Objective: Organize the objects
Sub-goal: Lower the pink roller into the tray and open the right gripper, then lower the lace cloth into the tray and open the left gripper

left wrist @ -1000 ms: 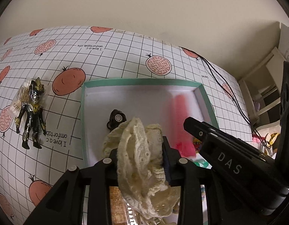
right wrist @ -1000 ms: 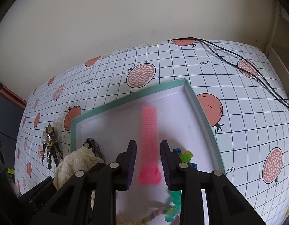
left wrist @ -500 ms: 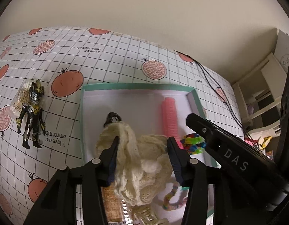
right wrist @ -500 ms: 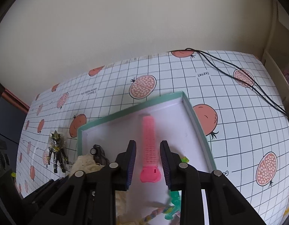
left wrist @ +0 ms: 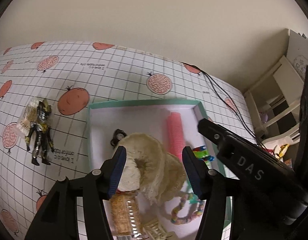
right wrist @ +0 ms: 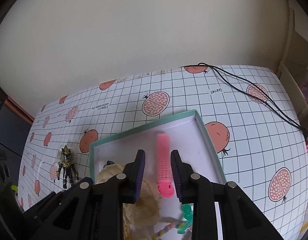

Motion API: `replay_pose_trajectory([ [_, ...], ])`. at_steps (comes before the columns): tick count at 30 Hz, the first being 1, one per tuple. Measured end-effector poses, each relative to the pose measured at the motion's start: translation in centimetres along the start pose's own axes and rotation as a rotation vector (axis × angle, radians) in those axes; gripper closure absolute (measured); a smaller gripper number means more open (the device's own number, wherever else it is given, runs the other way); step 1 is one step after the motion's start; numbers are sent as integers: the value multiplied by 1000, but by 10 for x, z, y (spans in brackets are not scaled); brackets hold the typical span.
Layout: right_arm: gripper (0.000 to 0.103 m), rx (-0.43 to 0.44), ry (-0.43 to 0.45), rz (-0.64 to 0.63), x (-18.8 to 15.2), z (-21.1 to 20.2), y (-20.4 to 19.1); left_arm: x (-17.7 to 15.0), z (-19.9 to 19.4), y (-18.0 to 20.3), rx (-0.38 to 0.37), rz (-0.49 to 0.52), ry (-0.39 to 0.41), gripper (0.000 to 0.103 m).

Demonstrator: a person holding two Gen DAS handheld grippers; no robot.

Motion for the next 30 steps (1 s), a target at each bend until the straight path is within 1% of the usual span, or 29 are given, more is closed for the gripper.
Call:
replay_pose_trajectory([
  [4,74,-6,-15,6,-2,6,3,3,1,-16,54,-26,9,44],
  [9,74,-16,-34,-6,-4,13,2,5,-1,-37,87,-75,21,43],
  [11,70,-17,-42,-14,-5,16,1,7,-3,-45,102,-92,31,42],
  [13,65,-19,-45,-20,-6,17,0,8,-4,-51,113,-108,43,38],
  [14,65,-19,-47,-21,-6,18,-1,9,-5,-55,119,-118,49,37],
  [16,62,-19,-48,-24,-6,19,-2,9,-8,-61,131,-134,62,30],
  [20,54,-19,-50,-34,-7,19,-5,11,-12,-70,160,-148,84,26],
  [22,45,-16,-50,-42,-7,19,-7,11,-14,-75,170,-158,95,19],
  [24,41,-13,-49,-49,-7,19,-9,12,-16,-79,173,-168,103,15],
  [26,35,-14,-46,-58,-7,19,-11,12,-18,-83,182,-180,115,15],
  [27,31,-15,-45,-60,-7,19,-12,12,-19,-86,187,-185,119,12],
  [28,28,-14,-44,-62,-7,19,-13,12,-19,-87,192,-188,121,7],
  [30,24,-8,-44,-65,-7,19,-15,13,-21,-91,196,-196,131,5],
])
Point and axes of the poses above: each gripper's, at about its wrist camera, not at the fingertips, and z roughly the way its jaws point, y to its right, x to its top, the point moved 6 cm from there along z, roughly the way its jaws point, and after that the axes turned 11 degrees about -y, right-handed, at the moved point
